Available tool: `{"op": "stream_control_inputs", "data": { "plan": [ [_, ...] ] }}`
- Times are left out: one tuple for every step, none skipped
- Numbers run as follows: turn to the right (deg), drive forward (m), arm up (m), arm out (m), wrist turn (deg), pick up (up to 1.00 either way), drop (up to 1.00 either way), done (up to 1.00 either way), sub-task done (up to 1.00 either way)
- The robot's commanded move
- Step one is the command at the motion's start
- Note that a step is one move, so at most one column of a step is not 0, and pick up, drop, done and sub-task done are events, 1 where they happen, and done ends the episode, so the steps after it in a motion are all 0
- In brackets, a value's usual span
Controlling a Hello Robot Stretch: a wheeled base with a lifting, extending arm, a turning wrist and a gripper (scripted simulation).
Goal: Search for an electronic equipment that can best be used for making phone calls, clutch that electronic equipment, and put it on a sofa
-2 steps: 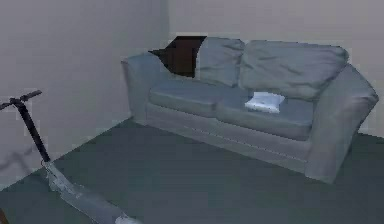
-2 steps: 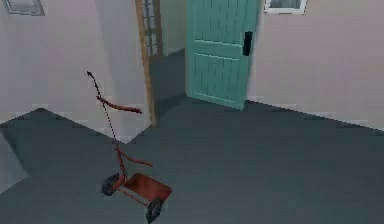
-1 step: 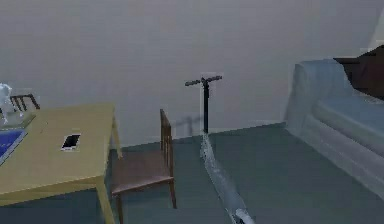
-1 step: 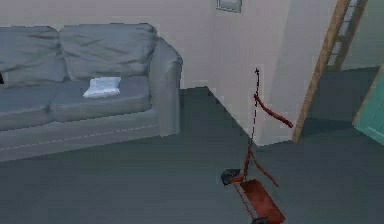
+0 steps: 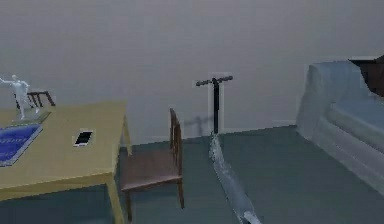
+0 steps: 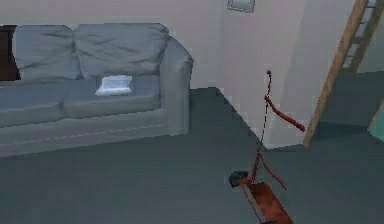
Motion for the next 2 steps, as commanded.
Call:
{"op": "stream_control_inputs", "data": {
  "plan": [
    [0.0,0.3,0.0,0.0,0.0,0.0,0.0,0.0,0.0],
    [-45.0,0.0,0.0,0.0,0.0,0.0,0.0,0.0,0.0]
  ]
}}
